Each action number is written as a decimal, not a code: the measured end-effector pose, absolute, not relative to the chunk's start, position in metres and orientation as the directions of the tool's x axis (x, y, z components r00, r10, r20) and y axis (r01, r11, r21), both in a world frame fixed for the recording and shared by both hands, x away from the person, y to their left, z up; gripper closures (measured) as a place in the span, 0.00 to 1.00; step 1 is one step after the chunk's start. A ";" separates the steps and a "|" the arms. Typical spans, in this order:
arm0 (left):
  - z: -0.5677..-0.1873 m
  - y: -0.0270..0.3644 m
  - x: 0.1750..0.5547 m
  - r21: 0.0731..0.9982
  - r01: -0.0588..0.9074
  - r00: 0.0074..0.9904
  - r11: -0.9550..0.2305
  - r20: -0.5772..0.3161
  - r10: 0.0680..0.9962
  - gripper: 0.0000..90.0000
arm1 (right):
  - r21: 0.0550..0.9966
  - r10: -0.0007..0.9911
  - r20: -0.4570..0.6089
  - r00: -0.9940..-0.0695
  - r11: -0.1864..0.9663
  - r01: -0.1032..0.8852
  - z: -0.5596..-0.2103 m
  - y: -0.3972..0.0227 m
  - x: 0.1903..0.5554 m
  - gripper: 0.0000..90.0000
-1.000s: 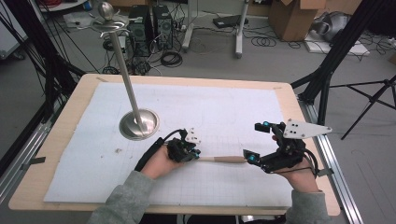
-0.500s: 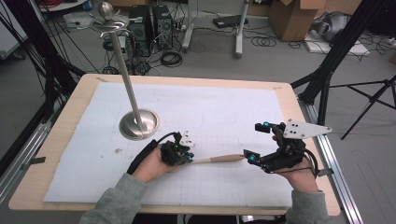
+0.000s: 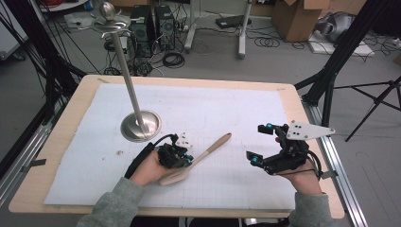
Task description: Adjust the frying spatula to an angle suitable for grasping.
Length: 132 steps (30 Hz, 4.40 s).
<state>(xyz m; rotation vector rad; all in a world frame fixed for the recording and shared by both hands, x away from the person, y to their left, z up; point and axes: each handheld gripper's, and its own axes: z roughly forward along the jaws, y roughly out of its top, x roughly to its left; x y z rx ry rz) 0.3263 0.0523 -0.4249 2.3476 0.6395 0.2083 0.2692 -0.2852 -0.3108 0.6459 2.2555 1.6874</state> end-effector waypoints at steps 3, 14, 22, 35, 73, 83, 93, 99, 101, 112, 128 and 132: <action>-0.420 0.049 0.327 0.669 0.390 0.863 -0.632 -0.026 0.505 1.00 | 0.952 0.489 0.072 -0.869 0.227 0.207 -0.311 -0.286 0.269 0.03; -0.421 0.033 0.335 0.648 0.471 0.841 -0.599 -0.124 0.527 0.67 | 0.954 0.487 0.070 -0.870 0.221 0.201 -0.310 -0.287 0.268 0.03; -0.423 0.020 0.337 0.606 0.482 0.833 -0.633 -0.092 0.546 0.71 | 0.954 0.484 0.069 -0.872 0.224 0.199 -0.310 -0.287 0.268 0.03; -0.423 0.019 0.330 0.603 0.416 0.862 -0.681 -0.022 0.506 0.85 | 0.954 0.483 0.073 -0.873 0.222 0.202 -0.310 -0.288 0.267 0.03; -0.408 0.125 0.323 0.627 0.551 0.746 -0.552 -0.073 0.662 0.68 | 0.951 0.486 0.081 -0.870 0.225 0.214 -0.314 -0.283 0.272 0.03; -0.415 0.108 0.338 0.621 0.547 0.769 -0.561 -0.108 0.630 0.85 | 0.951 0.482 0.084 -0.872 0.222 0.214 -0.314 -0.285 0.272 0.03; -0.417 0.115 0.344 0.631 0.522 0.805 -0.574 -0.141 0.576 0.86 | 0.949 0.481 0.085 -0.873 0.227 0.218 -0.315 -0.284 0.272 0.03; -0.417 0.118 0.346 0.649 0.525 0.815 -0.550 -0.197 0.545 0.90 | 0.949 0.483 0.085 -0.872 0.228 0.219 -0.315 -0.284 0.272 0.03; -0.417 0.119 0.348 0.644 0.524 0.820 -0.558 -0.203 0.535 0.89 | 0.949 0.482 0.087 -0.872 0.226 0.219 -0.315 -0.284 0.272 0.03; -0.414 0.120 0.346 0.652 0.526 0.799 -0.546 -0.159 0.581 0.80 | 0.951 0.486 0.085 -0.870 0.221 0.216 -0.315 -0.286 0.272 0.03; -0.395 0.147 0.314 0.655 0.486 0.814 -0.579 -0.099 0.572 0.21 | 0.947 0.486 0.091 -0.869 0.229 0.226 -0.316 -0.284 0.272 0.03; -0.390 0.152 0.311 0.675 0.489 0.809 -0.552 -0.113 0.577 0.14 | 0.946 0.481 0.084 -0.872 0.237 0.221 -0.316 -0.282 0.273 0.03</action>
